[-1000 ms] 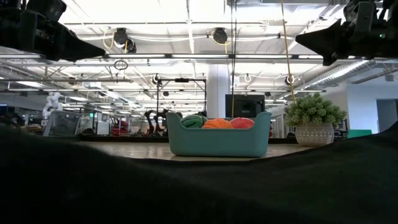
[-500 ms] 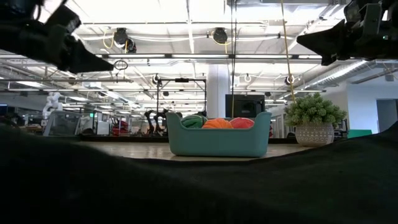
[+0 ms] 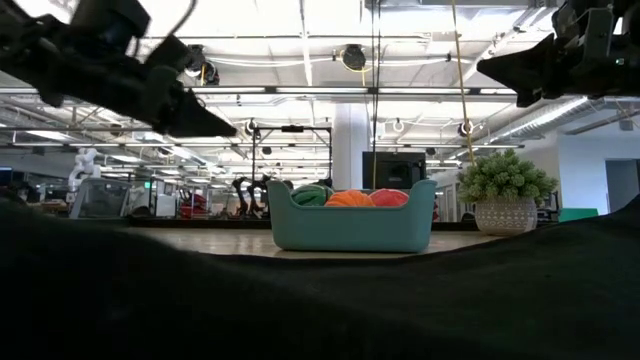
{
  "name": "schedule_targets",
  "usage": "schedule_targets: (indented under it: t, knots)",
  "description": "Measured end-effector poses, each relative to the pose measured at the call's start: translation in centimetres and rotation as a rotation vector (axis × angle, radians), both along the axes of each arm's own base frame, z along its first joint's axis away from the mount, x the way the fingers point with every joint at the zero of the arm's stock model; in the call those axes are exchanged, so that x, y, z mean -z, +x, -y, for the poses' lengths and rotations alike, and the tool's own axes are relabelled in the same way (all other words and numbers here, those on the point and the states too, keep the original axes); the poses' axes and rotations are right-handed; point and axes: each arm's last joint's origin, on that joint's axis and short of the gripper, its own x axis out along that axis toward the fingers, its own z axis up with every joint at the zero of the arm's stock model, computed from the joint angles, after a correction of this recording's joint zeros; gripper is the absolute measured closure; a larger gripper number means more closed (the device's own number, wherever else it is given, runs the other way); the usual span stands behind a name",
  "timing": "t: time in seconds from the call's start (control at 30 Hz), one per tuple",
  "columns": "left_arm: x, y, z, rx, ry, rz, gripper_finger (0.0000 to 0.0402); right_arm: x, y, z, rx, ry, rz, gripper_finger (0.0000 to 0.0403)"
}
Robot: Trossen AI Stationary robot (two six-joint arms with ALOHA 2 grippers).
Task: Pick and placing Produce into tupperware
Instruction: Adjust the blue bin on the table
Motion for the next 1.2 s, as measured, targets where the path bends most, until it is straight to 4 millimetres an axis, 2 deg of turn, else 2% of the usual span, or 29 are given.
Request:
schedule_targets:
  t: [0.33, 0.57, 0.87, 1.2]
  knots:
    - [1.9, 5.7, -0.7, 0.139, -0.037, -0.155, 0.0385, 0.1, 0.0, 0.0, 0.0, 0.0, -0.009, 0.0403]
    - [3.3, 8.3, -0.8, 0.194, -0.015, -0.229, 0.0385, 0.2, 0.0, 0.0, 0.0, -0.001, -0.024, 0.0403]
    - [3.9, 9.8, -0.9, 0.248, -0.029, -0.244, 0.0385, 0.2, 0.0, 0.0, 0.0, -0.001, -0.025, 0.0403]
    - [4.1, 9.8, -0.7, 0.292, -0.047, -0.249, 0.0385, 0.3, 0.1, 0.0, 0.0, -0.002, -0.031, 0.0403]
